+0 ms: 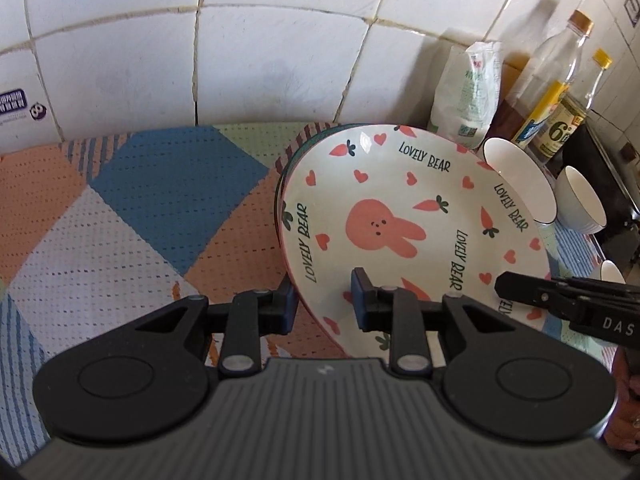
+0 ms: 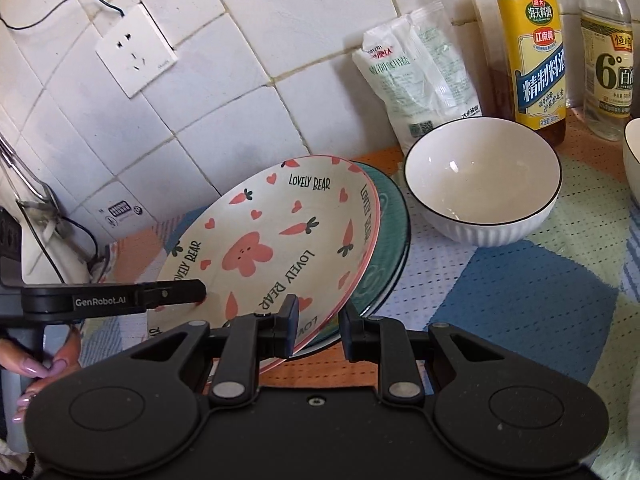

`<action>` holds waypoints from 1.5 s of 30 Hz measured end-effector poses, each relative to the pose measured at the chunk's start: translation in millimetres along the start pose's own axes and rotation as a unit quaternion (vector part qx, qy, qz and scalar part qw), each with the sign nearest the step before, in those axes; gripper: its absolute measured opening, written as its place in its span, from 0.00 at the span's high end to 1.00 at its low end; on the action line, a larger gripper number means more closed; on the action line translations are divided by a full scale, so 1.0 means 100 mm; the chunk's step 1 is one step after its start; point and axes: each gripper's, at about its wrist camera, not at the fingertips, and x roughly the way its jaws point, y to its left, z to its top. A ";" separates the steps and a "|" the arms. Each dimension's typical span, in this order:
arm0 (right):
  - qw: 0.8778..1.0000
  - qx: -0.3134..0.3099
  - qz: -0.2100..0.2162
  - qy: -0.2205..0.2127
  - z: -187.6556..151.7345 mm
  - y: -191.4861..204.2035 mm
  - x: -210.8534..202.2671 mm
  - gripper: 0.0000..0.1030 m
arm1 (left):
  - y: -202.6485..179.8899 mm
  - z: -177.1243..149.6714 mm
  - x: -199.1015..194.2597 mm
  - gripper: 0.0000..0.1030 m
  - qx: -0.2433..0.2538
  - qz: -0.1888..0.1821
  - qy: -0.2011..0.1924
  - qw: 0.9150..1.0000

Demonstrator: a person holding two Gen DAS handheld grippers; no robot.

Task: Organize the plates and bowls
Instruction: 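Lower the bunny plate onto the egg plate and open the right gripper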

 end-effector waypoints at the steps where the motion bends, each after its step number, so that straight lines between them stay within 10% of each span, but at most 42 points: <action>1: 1.000 0.000 -0.001 0.002 0.01 -0.01 0.00 0.75 | 0.00 0.00 0.00 0.75 -0.001 0.000 0.003 1.000; 26: 0.976 -0.131 -0.154 0.083 0.34 0.45 0.27 0.65 | -0.24 0.20 0.14 0.71 0.028 0.036 0.082 0.996; 45: 0.973 -0.124 -0.192 0.026 0.24 0.59 0.16 0.64 | -0.30 0.17 -0.01 0.73 0.018 0.043 0.085 0.995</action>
